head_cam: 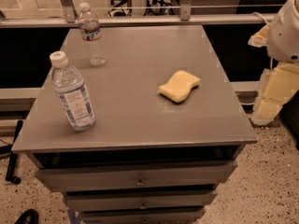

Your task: Knock blue plastic bottle over

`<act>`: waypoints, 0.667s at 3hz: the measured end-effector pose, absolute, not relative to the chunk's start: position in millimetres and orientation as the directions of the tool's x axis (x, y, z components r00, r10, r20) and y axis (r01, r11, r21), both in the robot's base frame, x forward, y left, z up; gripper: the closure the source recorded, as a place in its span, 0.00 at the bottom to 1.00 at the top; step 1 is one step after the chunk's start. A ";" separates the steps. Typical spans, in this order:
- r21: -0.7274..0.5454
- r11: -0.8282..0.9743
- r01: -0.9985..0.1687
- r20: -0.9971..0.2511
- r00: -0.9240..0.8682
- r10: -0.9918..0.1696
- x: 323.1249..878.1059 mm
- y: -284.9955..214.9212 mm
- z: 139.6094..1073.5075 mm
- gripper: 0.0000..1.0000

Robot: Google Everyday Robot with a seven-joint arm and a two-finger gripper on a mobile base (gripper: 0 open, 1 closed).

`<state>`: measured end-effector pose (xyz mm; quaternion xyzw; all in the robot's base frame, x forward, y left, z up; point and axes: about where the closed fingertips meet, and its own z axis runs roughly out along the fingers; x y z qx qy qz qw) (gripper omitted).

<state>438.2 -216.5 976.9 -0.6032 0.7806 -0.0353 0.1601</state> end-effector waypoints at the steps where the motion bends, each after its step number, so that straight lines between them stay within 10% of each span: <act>1: -0.248 0.270 -0.930 -0.207 -0.221 -0.953 438.2 -216.5 976.9 0.00; 2: -0.236 0.260 -0.936 -0.274 -0.192 -0.942 443.0 -201.8 978.1 0.00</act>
Offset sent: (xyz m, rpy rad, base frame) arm 0.0181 0.0587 0.0042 0.2908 -0.0032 0.1224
